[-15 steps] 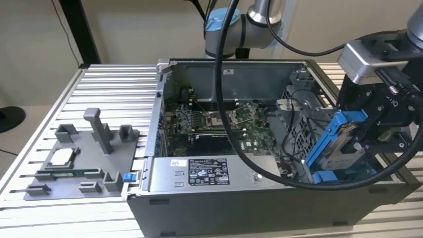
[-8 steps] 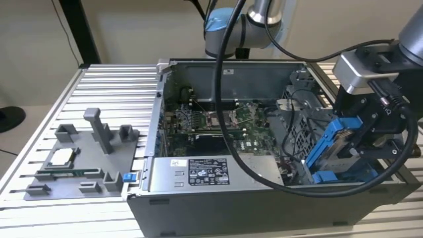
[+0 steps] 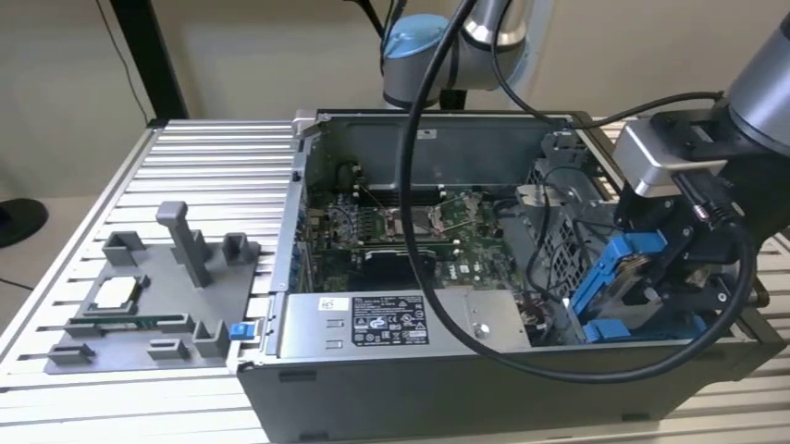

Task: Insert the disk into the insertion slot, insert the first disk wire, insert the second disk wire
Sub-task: 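Insert the disk into the insertion slot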

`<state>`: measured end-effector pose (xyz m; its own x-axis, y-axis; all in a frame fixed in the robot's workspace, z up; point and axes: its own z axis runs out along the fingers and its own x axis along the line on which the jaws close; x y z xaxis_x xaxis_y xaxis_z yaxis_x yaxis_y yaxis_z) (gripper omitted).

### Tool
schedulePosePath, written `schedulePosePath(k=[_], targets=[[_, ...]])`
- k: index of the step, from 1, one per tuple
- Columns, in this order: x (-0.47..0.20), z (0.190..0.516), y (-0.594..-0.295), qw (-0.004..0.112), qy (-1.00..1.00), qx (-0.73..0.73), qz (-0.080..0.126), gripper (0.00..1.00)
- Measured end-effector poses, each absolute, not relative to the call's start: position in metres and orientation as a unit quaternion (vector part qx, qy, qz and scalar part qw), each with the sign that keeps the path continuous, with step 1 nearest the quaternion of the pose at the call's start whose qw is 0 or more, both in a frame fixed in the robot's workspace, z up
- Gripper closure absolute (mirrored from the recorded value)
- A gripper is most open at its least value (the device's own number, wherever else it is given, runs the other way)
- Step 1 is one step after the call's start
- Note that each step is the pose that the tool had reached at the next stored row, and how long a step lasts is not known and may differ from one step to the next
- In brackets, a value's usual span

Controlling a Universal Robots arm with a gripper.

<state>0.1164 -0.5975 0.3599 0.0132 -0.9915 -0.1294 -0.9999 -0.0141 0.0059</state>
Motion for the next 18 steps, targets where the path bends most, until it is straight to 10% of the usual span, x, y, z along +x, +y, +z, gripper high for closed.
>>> schedulePosePath(k=[5,6,18], targets=[[0.116,0.356,-0.597,0.044,0.701,-0.71,0.049,1.0],[0.117,0.356,-0.597,0.044,0.701,-0.711,0.049,0.0],[0.116,0.383,-0.598,0.044,0.701,-0.71,0.049,0.0]])
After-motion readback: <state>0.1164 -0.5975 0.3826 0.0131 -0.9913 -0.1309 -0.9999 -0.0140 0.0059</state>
